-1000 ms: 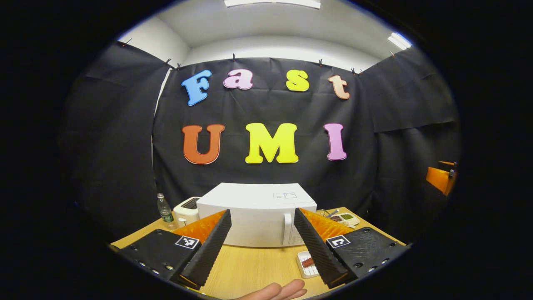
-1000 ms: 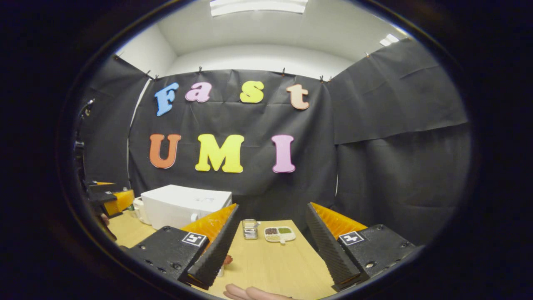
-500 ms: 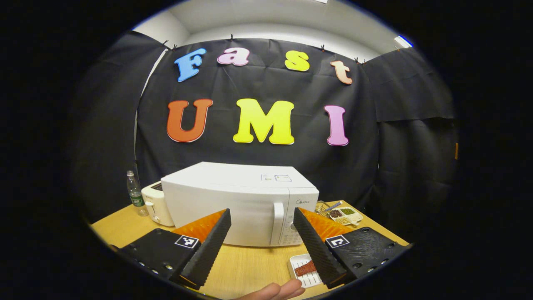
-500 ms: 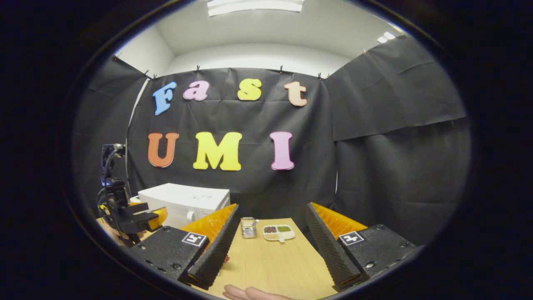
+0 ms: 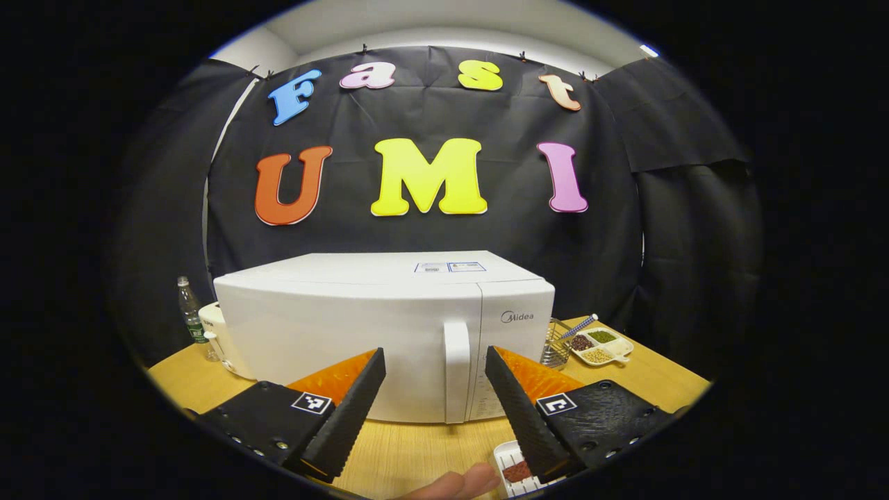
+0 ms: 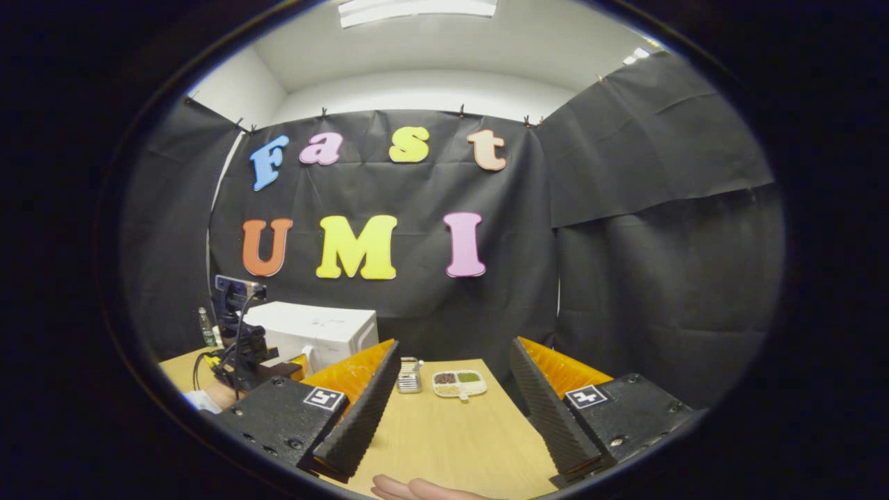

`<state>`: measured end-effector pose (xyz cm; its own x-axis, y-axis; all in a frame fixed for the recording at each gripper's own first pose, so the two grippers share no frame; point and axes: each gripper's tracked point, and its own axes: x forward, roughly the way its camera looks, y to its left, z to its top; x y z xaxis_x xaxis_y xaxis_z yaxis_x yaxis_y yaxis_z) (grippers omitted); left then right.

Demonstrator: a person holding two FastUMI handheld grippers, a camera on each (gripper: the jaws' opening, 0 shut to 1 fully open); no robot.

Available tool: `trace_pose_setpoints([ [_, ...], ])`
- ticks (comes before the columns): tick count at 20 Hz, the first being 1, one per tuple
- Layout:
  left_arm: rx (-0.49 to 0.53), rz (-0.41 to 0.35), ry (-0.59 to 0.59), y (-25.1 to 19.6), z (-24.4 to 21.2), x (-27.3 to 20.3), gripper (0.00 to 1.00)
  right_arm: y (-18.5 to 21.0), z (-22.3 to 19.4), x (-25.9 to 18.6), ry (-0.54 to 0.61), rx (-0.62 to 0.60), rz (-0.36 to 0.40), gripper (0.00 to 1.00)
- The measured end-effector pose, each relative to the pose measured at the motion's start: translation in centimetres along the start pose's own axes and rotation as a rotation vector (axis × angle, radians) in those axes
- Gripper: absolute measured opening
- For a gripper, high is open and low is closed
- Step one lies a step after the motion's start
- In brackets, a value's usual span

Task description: Open the microwave oven with the left hand, put the food in, and close the microwave oven.

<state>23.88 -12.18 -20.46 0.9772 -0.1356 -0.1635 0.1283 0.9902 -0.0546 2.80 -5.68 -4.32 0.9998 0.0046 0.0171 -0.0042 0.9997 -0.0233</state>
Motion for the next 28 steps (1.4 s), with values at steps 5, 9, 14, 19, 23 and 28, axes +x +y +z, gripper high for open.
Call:
trace_pose_setpoints([
  [5,-0.030,-0.030,-0.013,-1.0,-0.8,2.1,0.87,-2.1,-0.8,0.4,-0.029,-0.006,-0.031,1.00],
  [9,-0.062,-0.047,-0.009,-1.4,-1.6,3.4,0.76,-3.4,-2.9,1.0,0.016,0.023,-0.046,1.00],
  [14,-0.090,-0.030,0.004,-1.0,-2.1,4.5,0.59,-4.2,-5.1,1.4,0.071,0.044,-0.058,1.00],
  [19,-0.088,-0.049,0.048,-1.7,-3.3,4.8,0.51,-4.5,-6.4,1.1,0.087,0.044,-0.067,1.00],
  [23,-0.057,-0.009,0.071,-1.5,-3.4,4.3,0.18,-4.8,-6.9,0.4,0.102,0.046,-0.069,1.00],
  [28,-0.097,-0.035,0.104,-1.7,-3.8,3.4,0.08,-5.4,-6.4,-0.7,0.093,0.038,-0.085,1.00],
])
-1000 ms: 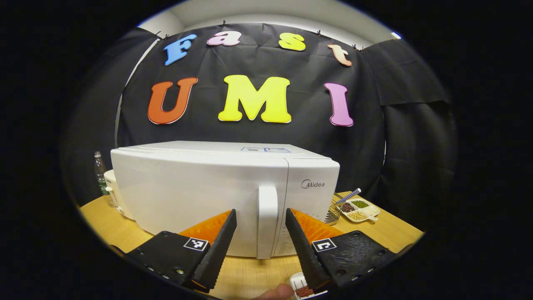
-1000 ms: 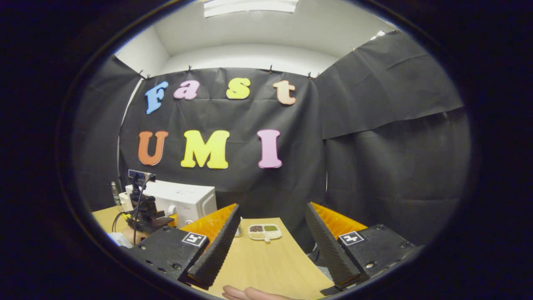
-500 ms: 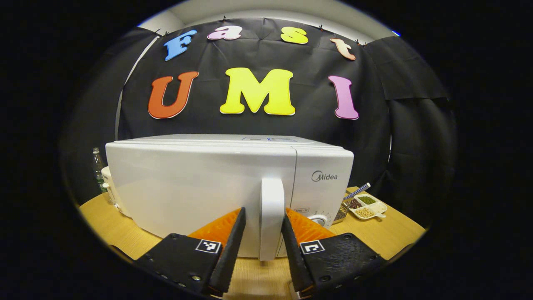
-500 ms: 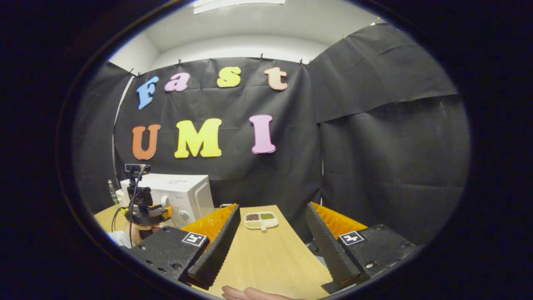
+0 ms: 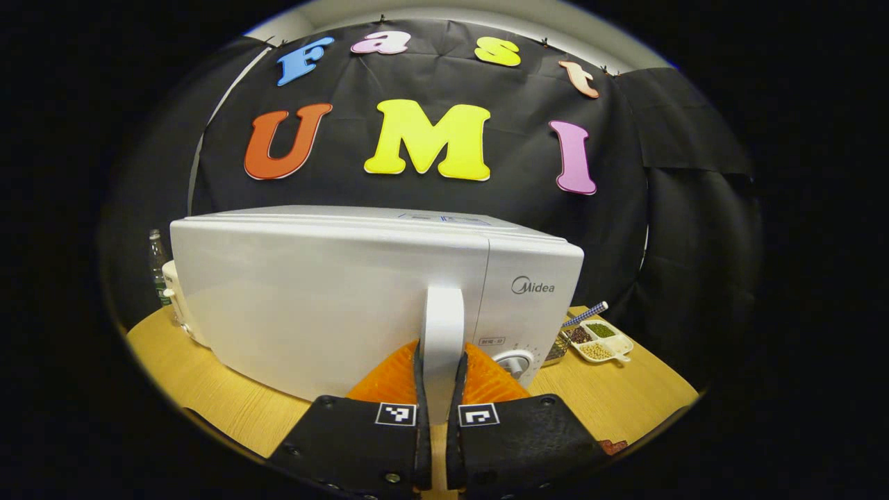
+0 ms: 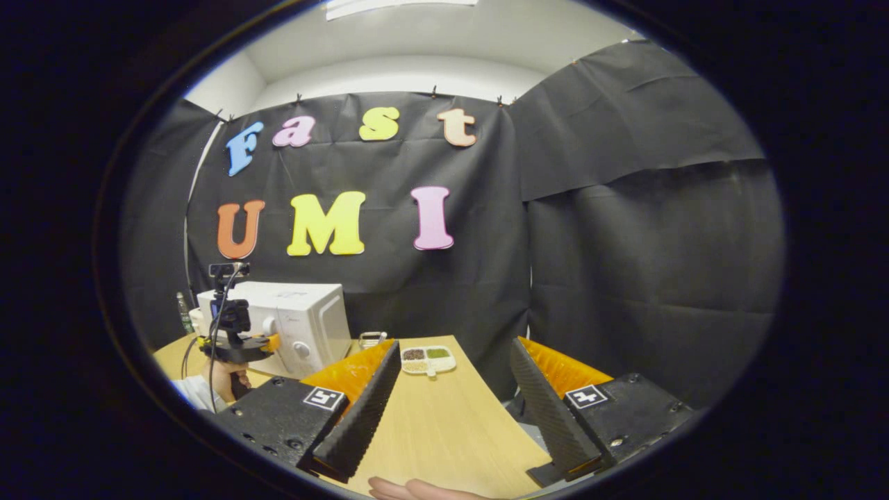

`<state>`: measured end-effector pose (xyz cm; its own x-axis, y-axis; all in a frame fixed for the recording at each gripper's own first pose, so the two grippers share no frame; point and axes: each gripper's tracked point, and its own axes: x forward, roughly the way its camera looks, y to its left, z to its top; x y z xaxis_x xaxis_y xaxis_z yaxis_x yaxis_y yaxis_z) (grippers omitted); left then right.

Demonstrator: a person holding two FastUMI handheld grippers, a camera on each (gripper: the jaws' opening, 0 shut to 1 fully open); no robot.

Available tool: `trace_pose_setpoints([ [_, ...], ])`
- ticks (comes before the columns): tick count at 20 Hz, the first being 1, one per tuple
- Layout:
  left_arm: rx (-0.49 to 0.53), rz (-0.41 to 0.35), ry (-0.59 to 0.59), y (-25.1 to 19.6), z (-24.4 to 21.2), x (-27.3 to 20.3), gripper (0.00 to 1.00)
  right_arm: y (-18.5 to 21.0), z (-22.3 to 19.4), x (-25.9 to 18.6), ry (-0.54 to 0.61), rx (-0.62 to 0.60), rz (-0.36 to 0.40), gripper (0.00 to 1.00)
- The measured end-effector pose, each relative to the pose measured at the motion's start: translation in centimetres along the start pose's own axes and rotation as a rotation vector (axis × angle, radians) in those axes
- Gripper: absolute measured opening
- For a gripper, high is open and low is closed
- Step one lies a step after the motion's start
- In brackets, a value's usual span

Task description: Open the microwave oven with the left hand, put the food in, and close the microwave oven.

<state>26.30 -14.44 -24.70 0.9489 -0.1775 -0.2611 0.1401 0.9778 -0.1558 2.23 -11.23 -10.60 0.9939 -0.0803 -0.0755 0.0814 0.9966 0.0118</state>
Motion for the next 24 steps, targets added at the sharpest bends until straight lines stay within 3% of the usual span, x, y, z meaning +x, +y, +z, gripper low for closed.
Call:
trace_pose_setpoints([
  [2,0.039,0.000,-0.033,0.3,0.2,-1.9,0.07,0.0,0.1,-0.6,-0.007,0.005,0.005,1.00],
  [5,0.003,-0.049,-0.036,0.7,-0.6,-4.3,0.07,0.5,-0.1,-1.0,-0.002,0.021,0.018,1.00],
  [11,0.038,-0.099,-0.038,2.5,-1.6,-9.4,0.07,2.3,-0.3,-2.5,0.002,0.014,0.043,1.00],
  [17,0.087,-0.120,-0.039,6.6,-2.7,-16.0,0.16,4.4,0.4,-3.8,-0.010,-0.010,0.066,1.00],
  [18,0.074,-0.119,-0.042,7.6,-2.8,-17.2,0.07,5.0,0.4,-4.0,-0.013,-0.016,0.074,1.00],
  [19,0.062,-0.108,-0.028,8.8,-3.4,-18.6,0.24,5.5,0.3,-4.2,-0.014,-0.025,0.084,1.00],
  [21,0.057,-0.039,-0.029,12.6,-3.5,-21.5,0.38,6.6,0.1,-4.5,-0.013,-0.043,0.104,1.00],
  [22,0.056,-0.011,-0.028,14.3,-3.6,-22.9,0.67,7.1,0.0,-4.6,-0.012,-0.050,0.113,1.00],
  [24,0.044,0.031,-0.029,16.8,-3.8,-25.6,0.92,8.3,-0.3,-4.7,-0.002,-0.060,0.136,1.00],
])
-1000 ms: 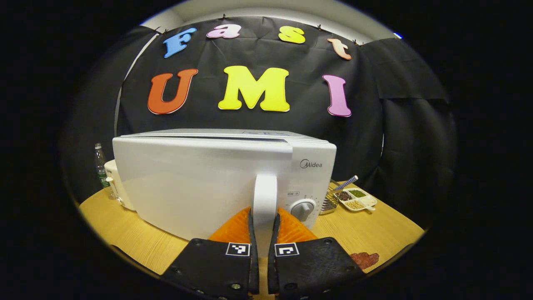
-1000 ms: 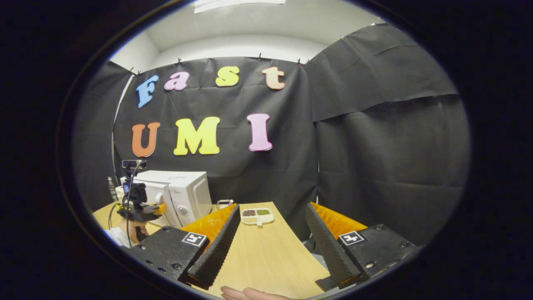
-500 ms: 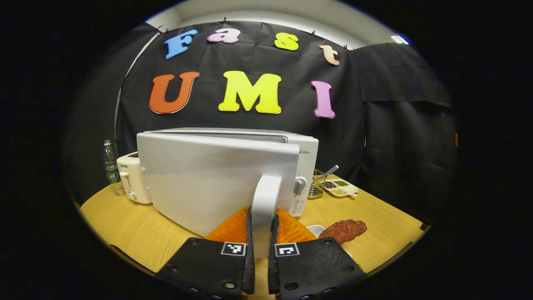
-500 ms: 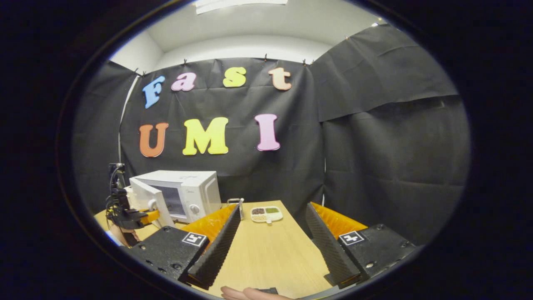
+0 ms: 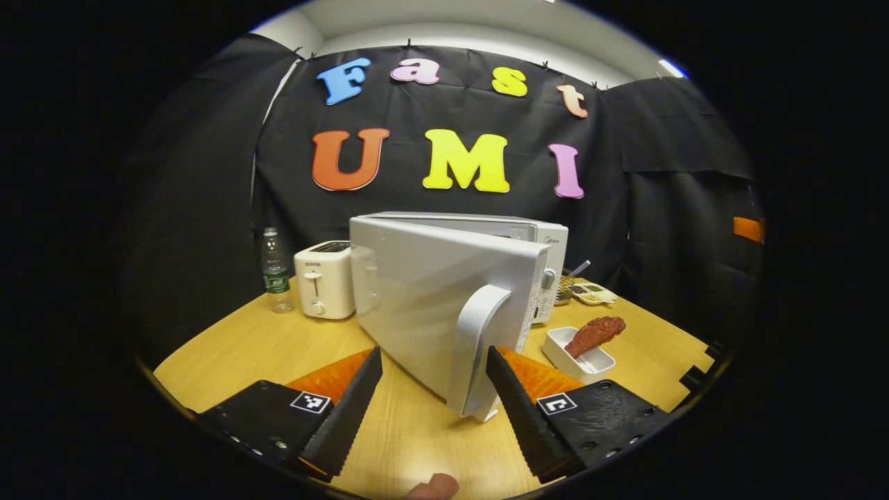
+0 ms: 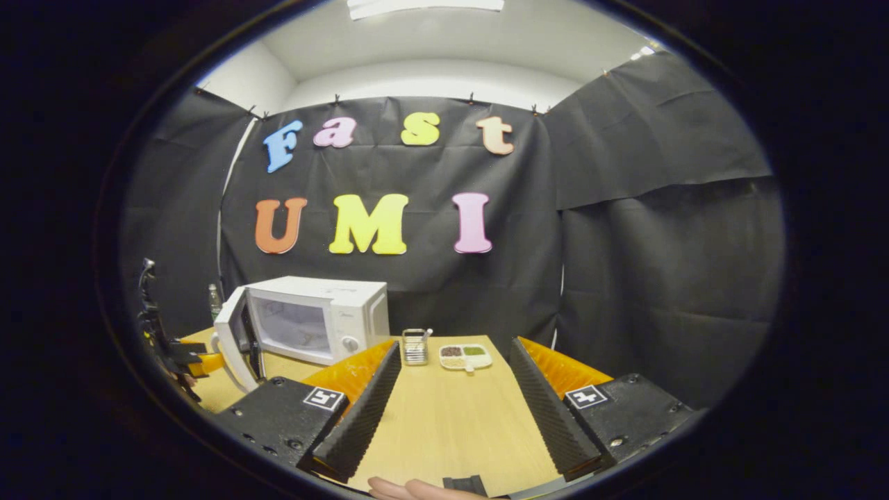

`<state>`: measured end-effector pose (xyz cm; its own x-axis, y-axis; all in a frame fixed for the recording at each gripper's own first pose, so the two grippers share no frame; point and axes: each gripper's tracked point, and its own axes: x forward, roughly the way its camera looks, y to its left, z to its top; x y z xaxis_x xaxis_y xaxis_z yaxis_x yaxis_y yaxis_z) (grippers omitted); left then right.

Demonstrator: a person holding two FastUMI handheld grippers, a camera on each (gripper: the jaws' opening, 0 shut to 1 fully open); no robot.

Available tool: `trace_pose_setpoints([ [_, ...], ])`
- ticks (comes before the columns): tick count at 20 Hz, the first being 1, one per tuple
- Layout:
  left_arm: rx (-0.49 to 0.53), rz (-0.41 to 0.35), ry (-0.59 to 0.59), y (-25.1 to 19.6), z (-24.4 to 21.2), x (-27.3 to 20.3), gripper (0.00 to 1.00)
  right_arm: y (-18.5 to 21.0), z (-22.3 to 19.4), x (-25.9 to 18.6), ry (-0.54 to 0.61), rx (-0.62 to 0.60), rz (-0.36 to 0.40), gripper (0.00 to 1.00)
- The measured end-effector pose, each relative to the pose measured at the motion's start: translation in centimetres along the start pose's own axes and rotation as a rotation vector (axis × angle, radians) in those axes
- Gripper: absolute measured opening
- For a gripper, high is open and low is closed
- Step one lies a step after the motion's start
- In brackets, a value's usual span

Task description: Open the microwave oven with the left hand, put the food in, and close the microwave oven.

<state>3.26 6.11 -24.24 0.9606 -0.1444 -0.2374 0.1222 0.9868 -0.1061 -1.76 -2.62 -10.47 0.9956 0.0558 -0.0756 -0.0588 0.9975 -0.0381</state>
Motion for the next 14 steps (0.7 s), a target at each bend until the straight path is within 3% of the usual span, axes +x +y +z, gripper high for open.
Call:
trace_pose_setpoints([
  [4,-0.036,0.044,-0.028,2.8,0.9,-4.1,0.92,1.8,-1.0,1.0,0.031,-0.011,0.021,1.00],
  [5,-0.027,0.056,-0.044,3.2,1.4,-5.0,0.92,2.4,-1.4,1.2,0.048,-0.006,0.035,0.91],
  [6,-0.018,0.074,-0.061,4.0,2.0,-5.8,0.93,2.9,-1.8,1.5,0.064,0.002,0.049,1.00],
  [12,0.014,0.134,-0.105,4.4,5.1,-8.9,0.92,4.2,-3.3,5.6,0.153,-0.002,0.106,1.00],
  [13,0.020,0.145,-0.115,4.4,5.9,-9.1,0.92,4.5,-3.6,6.7,0.171,-0.015,0.121,0.90],
  [14,0.020,0.154,-0.128,4.3,6.8,-9.5,0.92,4.7,-4.0,7.7,0.192,-0.030,0.135,0.90],
])
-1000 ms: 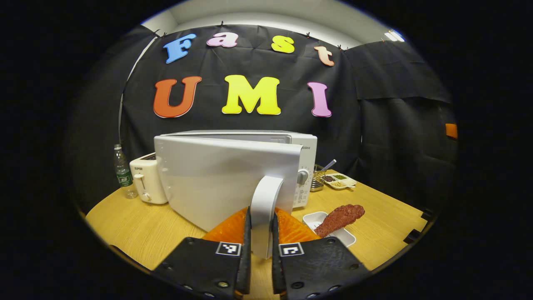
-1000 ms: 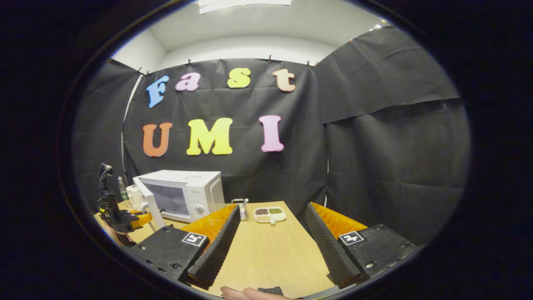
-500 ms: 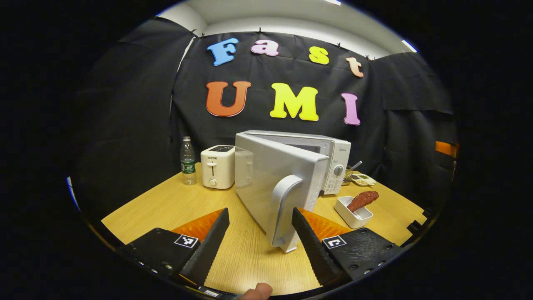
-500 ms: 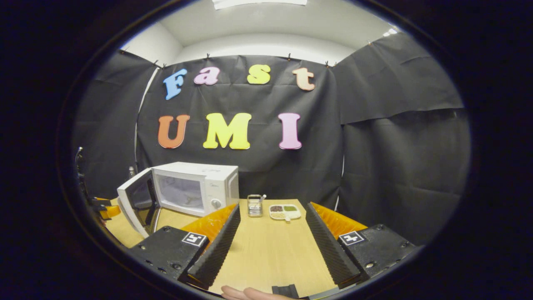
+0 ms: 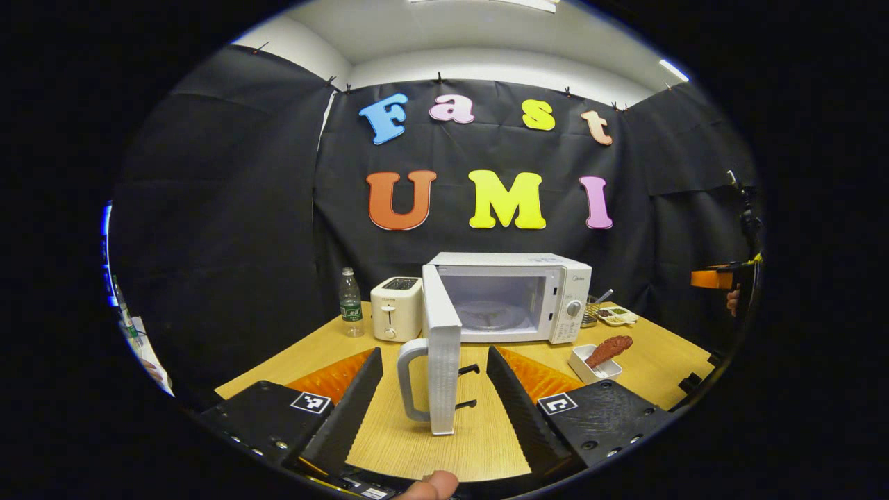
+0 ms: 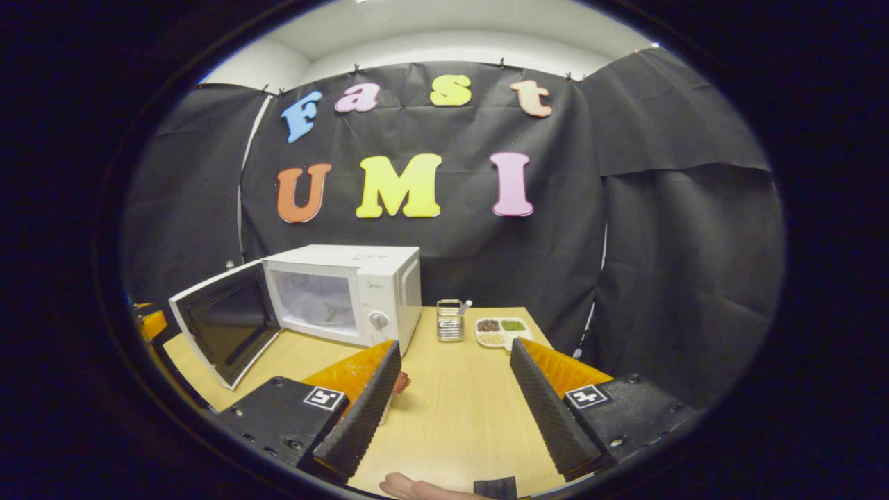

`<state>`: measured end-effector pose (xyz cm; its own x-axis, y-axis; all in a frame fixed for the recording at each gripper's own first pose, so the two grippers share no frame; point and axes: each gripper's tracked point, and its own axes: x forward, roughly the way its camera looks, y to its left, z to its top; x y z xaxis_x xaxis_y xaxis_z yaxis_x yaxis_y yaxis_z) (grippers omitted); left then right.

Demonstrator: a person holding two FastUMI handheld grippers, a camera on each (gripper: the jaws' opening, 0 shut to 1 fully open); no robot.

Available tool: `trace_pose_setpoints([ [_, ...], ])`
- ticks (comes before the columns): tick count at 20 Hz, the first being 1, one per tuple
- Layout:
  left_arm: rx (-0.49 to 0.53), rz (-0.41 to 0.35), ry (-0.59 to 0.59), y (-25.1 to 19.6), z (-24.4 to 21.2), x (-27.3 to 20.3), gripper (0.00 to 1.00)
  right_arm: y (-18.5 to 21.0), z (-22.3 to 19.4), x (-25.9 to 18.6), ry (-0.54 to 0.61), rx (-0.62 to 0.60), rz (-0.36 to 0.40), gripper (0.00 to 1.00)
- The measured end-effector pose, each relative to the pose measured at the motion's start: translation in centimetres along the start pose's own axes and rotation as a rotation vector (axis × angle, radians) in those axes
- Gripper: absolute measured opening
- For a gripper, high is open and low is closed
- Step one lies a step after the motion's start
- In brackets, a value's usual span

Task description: Open the microwave oven with the left hand, put the food in, and close the microwave oven.

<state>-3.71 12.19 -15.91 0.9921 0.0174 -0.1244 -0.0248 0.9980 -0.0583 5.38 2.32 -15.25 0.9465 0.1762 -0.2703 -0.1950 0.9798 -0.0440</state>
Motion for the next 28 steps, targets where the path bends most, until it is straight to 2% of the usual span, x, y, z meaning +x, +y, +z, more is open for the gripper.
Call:
trace_pose_setpoints([
  [1,-0.009,0.011,-0.016,-0.1,1.1,-0.2,0.93,0.1,-0.4,1.2,0.026,-0.010,0.015,1.00],
  [6,-0.023,0.029,-0.087,-1.2,5.3,-0.5,0.92,2.6,-3.6,6.6,0.238,-0.013,0.163,1.00],
  [7,-0.023,0.033,-0.096,-1.4,5.9,-0.5,0.92,2.9,-4.2,7.6,0.278,-0.003,0.192,0.90],
  [8,-0.023,0.042,-0.106,-1.5,6.4,-0.3,0.92,3.4,-4.6,8.5,0.317,0.016,0.228,0.98],
  [10,-0.018,0.051,-0.110,-1.7,7.1,-0.1,0.92,4.6,-5.5,10.2,0.400,0.082,0.309,0.94],
  [13,-0.009,0.081,-0.123,-1.5,8.1,0.4,0.92,6.2,-7.3,11.7,0.528,0.199,0.433,0.81],
  [14,-0.014,0.084,-0.124,-1.5,8.2,0.6,0.92,6.7,-7.9,12.2,0.572,0.235,0.470,0.80],
  [15,-0.023,0.079,-0.124,-1.8,8.4,0.6,0.92,7.2,-8.6,12.5,0.615,0.274,0.505,0.64],
  [16,-0.037,0.059,-0.120,-2.4,8.5,0.7,0.92,7.6,-9.3,12.8,0.659,0.310,0.534,0.63],
  [19,-0.082,0.021,-0.122,-3.0,8.8,1.0,0.92,7.7,-11.0,13.8,0.727,0.356,0.560,0.58],
  [20,-0.087,0.026,-0.122,-2.9,8.8,1.1,0.92,7.7,-11.2,14.2,0.735,0.367,0.561,0.69],
  [21,-0.086,0.035,-0.124,-2.6,8.7,1.1,0.93,7.9,-11.5,14.3,0.740,0.377,0.572,0.56],
  [22,-0.082,0.038,-0.125,-2.6,8.7,1.2,0.92,8.0,-11.9,14.6,0.750,0.382,0.576,0.67],
  [23,-0.082,0.027,-0.119,-2.7,8.5,1.3,0.92,8.0,-12.2,14.8,0.759,0.397,0.573,0.65],
  [24,-0.094,0.018,-0.110,-2.8,8.3,1.3,0.92,8.1,-12.5,14.9,0.771,0.418,0.572,0.51],
  [25,-0.107,0.019,-0.103,-2.6,8.1,1.4,0.92,8.5,-12.8,14.8,0.783,0.435,0.586,0.63],
  [26,-0.116,0.019,-0.095,-2.3,7.9,1.5,0.92,8.7,-13.0,14.8,0.795,0.453,0.594,0.62],
  [27,-0.120,0.021,-0.086,-2.1,7.6,1.5,0.92,9.1,-13.2,14.7,0.808,0.474,0.602,0.47],
  [28,-0.123,0.028,-0.082,-1.9,7.4,1.6,0.92,9.3,-13.4,14.7,0.818,0.492,0.607,0.45],
])
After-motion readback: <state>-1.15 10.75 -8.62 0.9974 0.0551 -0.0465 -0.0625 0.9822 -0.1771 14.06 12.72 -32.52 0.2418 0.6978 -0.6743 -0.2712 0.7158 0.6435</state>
